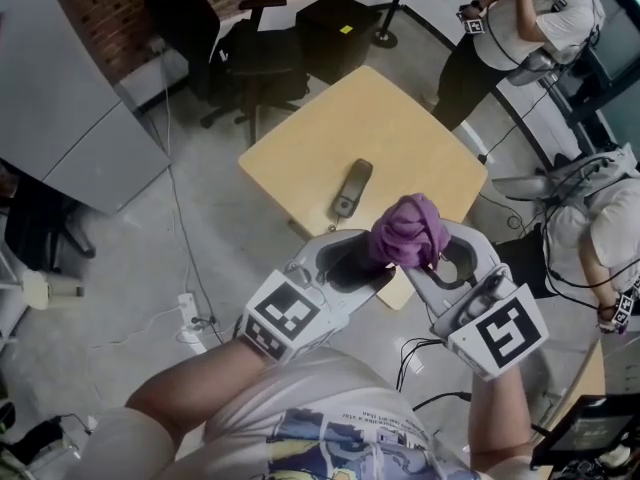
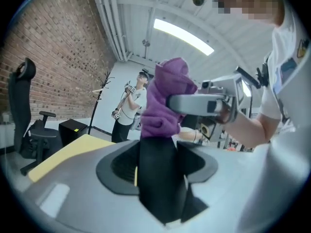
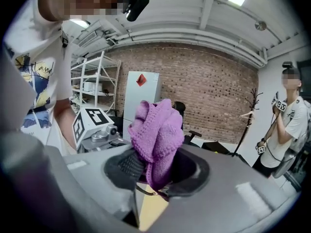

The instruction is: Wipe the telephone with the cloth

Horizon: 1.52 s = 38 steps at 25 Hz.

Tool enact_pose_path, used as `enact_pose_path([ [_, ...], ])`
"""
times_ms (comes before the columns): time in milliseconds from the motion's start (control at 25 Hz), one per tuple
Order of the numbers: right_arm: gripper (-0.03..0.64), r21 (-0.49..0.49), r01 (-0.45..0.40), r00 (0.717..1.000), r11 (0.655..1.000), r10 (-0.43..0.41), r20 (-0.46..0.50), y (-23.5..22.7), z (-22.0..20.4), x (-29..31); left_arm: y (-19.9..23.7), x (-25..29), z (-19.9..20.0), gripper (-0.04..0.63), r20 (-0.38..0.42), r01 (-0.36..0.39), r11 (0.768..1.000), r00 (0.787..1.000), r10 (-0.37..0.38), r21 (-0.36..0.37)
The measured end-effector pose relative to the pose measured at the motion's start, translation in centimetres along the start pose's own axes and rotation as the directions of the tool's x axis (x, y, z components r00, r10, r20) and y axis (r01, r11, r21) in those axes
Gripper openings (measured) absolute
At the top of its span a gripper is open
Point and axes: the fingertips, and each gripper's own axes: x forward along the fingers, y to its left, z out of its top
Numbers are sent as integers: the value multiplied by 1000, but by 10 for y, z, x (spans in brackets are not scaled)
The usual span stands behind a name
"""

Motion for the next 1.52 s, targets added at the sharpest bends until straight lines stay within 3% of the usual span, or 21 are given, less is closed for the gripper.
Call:
enact_pose_path([
  [160, 121, 6, 83, 996, 997, -83, 16, -32, -3, -15, -5, -1, 0, 255, 0, 5, 1000, 1000, -5, -24],
  [400, 121, 120, 244, 966, 962, -252, 53, -69, -18, -30, 2, -10, -13, 255, 8, 32, 993, 999, -31, -110],
  [560, 121, 208, 317, 937, 925, -340, 81, -80, -23, -36, 17, -22, -15, 255, 45, 54, 971, 998, -44, -235],
  [720, 121, 289, 301, 936, 909, -340, 95, -74, -29, -34, 22, -27, -11, 255, 71, 86, 940, 995, -66, -329],
  [880, 121, 354, 248, 941, 902, -311, 132, -63, -25, -29, 21, -25, -3, 255, 98, 119, 890, 992, -84, -441],
  [1120, 121, 508, 122, 935, 853, -271, 231, -40, -24, -26, 22, -25, 4, 255, 148, 165, 781, 985, -94, -602],
  [1200, 121, 553, 75, 930, 830, -258, 262, -31, -24, -25, 22, -27, 4, 255, 162, 186, 750, 981, -106, -635],
  [1360, 121, 610, -2, 921, 793, -236, 310, -11, -26, -23, 24, -31, 5, 255, 172, 201, 713, 979, -114, -672],
  [1480, 121, 632, -49, 922, 773, -208, 326, 4, -33, -24, 16, -29, 4, 255, 208, 240, 645, 970, -127, -726],
  [1520, 121, 637, -61, 920, 768, -205, 334, 8, -34, -24, 14, -28, 5, 255, 216, 251, 632, 967, -133, -734],
])
